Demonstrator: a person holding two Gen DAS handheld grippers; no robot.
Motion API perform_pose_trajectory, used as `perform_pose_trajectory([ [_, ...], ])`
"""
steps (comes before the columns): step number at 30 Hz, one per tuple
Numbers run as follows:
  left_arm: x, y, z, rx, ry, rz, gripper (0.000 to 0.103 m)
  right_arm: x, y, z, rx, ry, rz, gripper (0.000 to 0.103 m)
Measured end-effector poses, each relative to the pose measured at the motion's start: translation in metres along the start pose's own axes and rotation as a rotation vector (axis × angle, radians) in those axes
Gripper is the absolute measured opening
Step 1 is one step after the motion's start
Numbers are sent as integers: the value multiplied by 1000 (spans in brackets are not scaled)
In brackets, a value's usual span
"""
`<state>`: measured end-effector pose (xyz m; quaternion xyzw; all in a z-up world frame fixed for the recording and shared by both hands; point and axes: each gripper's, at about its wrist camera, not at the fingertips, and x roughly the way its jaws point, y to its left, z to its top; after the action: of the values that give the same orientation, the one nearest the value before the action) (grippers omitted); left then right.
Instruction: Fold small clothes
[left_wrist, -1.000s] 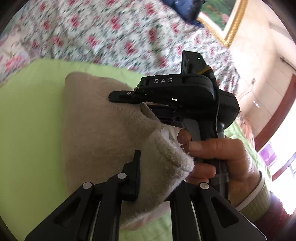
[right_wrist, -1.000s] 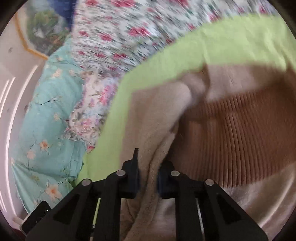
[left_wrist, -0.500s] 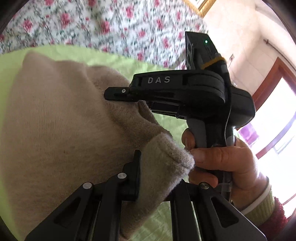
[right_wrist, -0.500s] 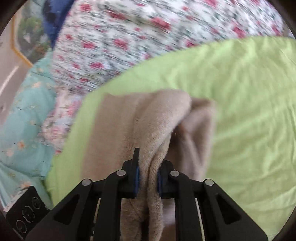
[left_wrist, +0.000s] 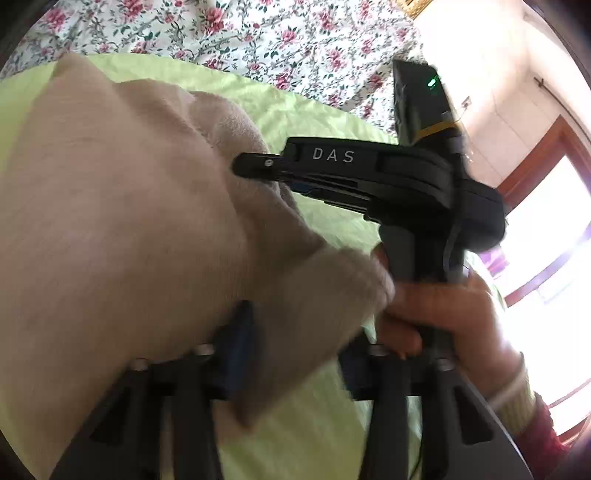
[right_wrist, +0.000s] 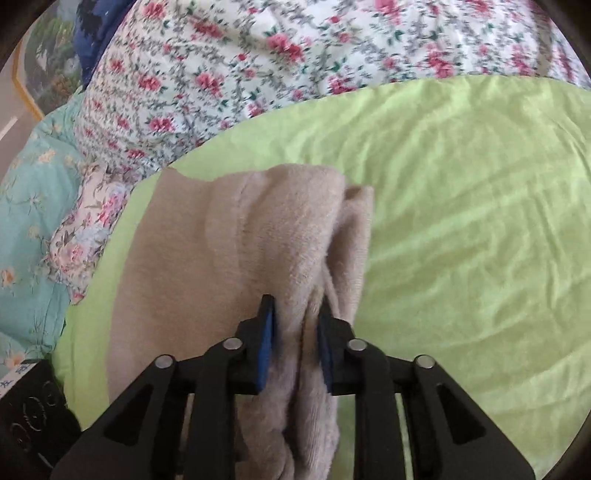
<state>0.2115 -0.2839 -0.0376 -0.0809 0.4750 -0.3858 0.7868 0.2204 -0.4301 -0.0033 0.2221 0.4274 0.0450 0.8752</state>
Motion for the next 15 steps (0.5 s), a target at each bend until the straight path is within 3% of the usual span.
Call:
perform_pose_trajectory([
  [1,-8,0,-4,-2,4,-10,58,-4,-1,-2,7,-2,-19,36],
  [3,-30,2,-15,-7,-3,-36,59,-11,-3,-6,23,-3,-37,51],
  [5,-55,9,-20,-7,-26,-14,66,-20,-5,-12,48,-10,-7,58],
  [10,-103,44,-18,-69,-113,59,83,-27,-11,-19,95,-8,75,64],
  [15,-104,95,9,-164,-124,118,83,-11,-19,-14,133,29,106,67],
])
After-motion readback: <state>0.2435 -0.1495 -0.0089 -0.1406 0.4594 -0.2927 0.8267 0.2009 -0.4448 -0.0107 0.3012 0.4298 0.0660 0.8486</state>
